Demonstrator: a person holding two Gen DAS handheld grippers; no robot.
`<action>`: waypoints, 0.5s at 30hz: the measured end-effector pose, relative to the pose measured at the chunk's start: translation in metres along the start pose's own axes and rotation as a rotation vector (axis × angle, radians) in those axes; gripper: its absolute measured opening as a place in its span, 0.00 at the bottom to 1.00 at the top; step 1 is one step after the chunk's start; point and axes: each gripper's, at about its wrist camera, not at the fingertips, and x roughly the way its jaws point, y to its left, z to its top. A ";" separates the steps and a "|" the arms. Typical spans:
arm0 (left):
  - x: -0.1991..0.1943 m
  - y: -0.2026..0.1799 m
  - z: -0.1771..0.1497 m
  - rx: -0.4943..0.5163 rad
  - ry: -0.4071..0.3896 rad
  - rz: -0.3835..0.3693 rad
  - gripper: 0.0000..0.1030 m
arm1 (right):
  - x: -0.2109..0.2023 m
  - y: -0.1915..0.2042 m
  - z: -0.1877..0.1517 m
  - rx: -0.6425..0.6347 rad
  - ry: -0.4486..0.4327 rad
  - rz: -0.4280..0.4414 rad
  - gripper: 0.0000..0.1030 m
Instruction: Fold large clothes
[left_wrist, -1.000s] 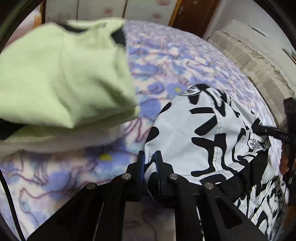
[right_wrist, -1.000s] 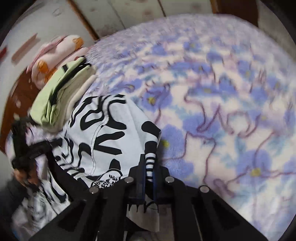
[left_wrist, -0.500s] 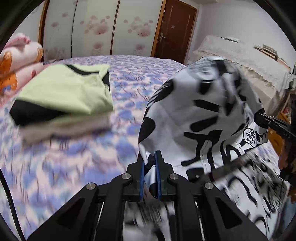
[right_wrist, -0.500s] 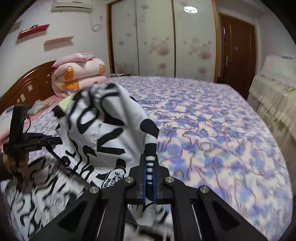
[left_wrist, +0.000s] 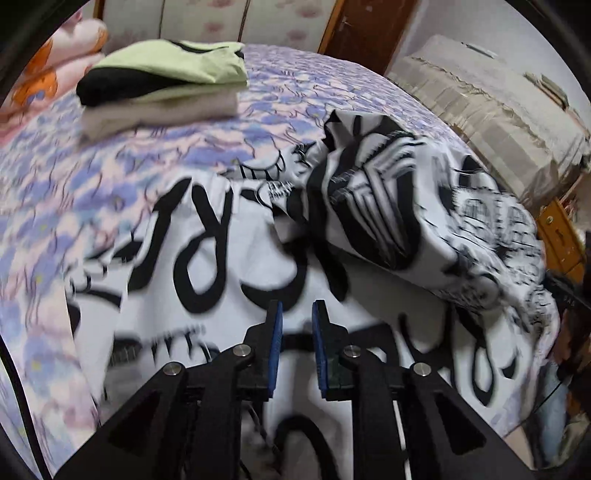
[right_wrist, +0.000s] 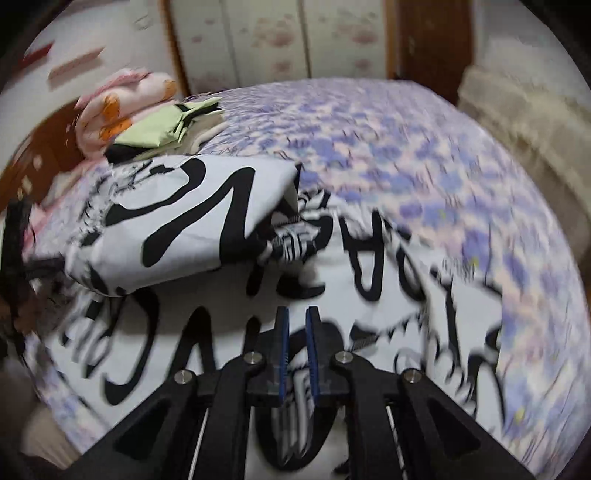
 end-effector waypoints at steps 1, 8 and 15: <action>-0.006 -0.002 -0.002 -0.020 0.006 -0.027 0.25 | -0.005 -0.003 -0.001 0.045 0.013 0.035 0.09; -0.027 -0.015 0.004 -0.144 -0.015 -0.201 0.71 | -0.015 -0.003 0.004 0.292 0.063 0.315 0.54; 0.000 -0.015 0.020 -0.303 0.050 -0.384 0.76 | -0.006 0.016 0.020 0.382 0.048 0.465 0.58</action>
